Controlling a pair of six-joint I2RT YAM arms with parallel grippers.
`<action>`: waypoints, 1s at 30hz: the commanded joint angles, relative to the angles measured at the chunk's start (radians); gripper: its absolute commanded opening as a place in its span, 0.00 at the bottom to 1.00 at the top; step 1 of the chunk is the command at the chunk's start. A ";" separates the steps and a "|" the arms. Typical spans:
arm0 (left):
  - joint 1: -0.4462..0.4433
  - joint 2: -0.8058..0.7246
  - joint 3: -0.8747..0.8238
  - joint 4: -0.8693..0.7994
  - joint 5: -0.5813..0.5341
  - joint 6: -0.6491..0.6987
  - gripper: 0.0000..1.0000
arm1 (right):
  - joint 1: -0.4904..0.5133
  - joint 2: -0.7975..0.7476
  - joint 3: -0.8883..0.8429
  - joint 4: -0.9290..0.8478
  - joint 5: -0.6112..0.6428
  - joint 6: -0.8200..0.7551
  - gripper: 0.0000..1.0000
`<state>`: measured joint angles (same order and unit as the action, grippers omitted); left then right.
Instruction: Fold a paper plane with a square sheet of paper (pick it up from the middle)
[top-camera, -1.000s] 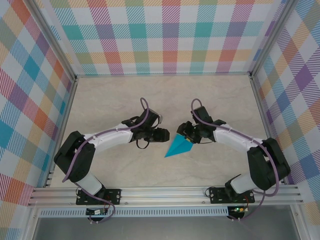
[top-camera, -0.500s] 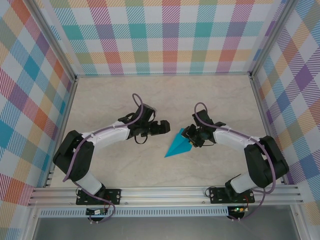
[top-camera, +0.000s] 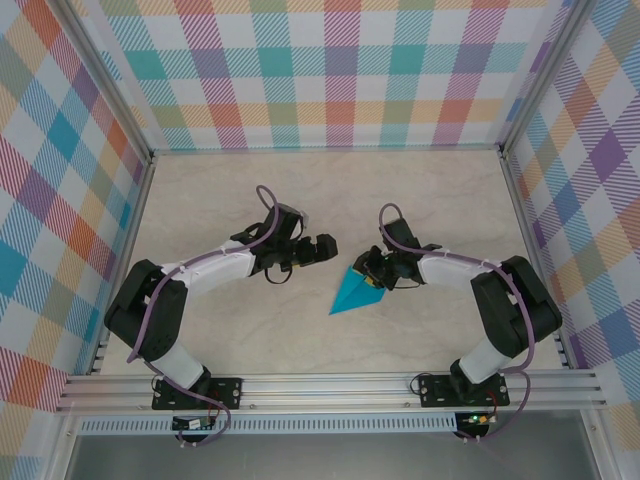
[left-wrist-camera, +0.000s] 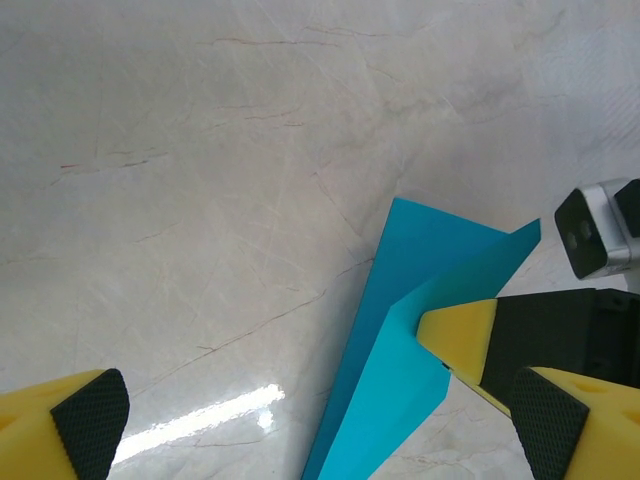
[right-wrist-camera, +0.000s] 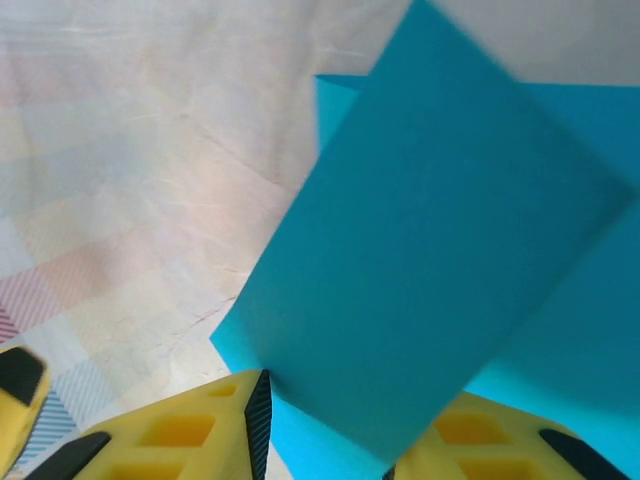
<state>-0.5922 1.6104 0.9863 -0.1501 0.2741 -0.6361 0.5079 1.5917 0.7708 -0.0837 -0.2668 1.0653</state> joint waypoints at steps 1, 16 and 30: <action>0.027 -0.006 -0.020 0.017 0.034 -0.015 1.00 | 0.010 -0.006 -0.023 0.070 -0.036 -0.016 0.32; 0.095 -0.077 -0.121 0.172 0.366 -0.206 1.00 | -0.047 -0.154 0.060 0.124 -0.157 -0.045 0.09; 0.095 -0.128 -0.157 0.604 0.556 -0.532 0.98 | -0.103 -0.110 0.144 0.369 -0.426 0.142 0.10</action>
<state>-0.5049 1.5078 0.8265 0.3141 0.7792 -1.0851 0.4065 1.4544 0.8921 0.1963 -0.6113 1.1530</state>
